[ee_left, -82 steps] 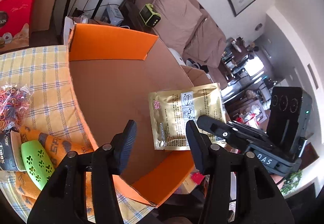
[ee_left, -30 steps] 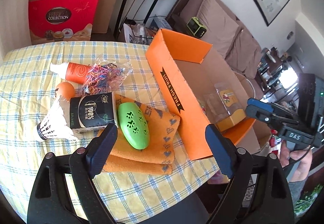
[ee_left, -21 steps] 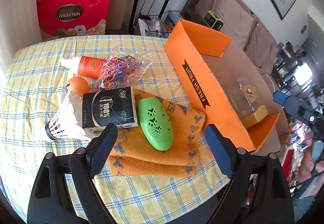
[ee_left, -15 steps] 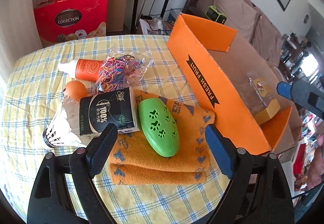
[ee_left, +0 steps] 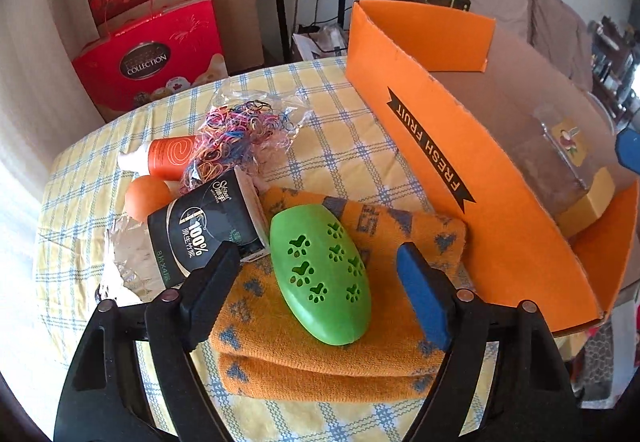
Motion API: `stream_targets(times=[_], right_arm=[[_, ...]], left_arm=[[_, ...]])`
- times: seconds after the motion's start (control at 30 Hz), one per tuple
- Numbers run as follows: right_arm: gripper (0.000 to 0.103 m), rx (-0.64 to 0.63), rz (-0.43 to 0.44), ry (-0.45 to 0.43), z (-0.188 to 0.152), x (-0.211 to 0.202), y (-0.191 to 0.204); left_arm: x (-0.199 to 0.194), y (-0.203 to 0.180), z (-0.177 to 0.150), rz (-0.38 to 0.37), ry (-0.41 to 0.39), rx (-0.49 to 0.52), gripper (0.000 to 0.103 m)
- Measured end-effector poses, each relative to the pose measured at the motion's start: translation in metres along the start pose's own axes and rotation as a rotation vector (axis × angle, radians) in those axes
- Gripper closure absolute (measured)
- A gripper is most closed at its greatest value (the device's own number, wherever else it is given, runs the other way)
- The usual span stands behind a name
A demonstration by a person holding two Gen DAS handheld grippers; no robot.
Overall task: Organize objects
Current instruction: 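Grasp the green egg-shaped object with the left tool, then lift the green object with the left tool while the right tool approaches the shuttlecock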
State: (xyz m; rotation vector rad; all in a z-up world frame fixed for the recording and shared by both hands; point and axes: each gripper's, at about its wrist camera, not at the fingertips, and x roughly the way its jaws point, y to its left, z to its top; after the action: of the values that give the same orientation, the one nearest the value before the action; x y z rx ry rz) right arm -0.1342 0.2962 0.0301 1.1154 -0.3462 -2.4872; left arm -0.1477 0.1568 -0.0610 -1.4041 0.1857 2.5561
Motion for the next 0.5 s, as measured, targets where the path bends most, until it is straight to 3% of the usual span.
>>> stream_targets(times=[0.03, 0.07, 0.27, 0.5], right_arm=[[0.029, 0.002, -0.001, -0.001, 0.0, -0.001, -0.001], [0.029, 0.002, -0.004, -0.001, 0.0, -0.001, -0.002], [0.029, -0.005, -0.012, 0.007, -0.004, -0.001, -0.002], [0.029, -0.01, 0.002, 0.009, -0.004, 0.002, 0.002]], left_arm=[[0.001, -0.002, -0.001, 0.016, -0.004, 0.009, 0.04], [0.002, -0.002, -0.003, 0.011, 0.0, 0.014, 0.059], [0.001, 0.01, -0.015, -0.106, -0.002, -0.061, 0.06], [-0.033, 0.037, -0.026, -0.226, -0.058, -0.128, 0.06]])
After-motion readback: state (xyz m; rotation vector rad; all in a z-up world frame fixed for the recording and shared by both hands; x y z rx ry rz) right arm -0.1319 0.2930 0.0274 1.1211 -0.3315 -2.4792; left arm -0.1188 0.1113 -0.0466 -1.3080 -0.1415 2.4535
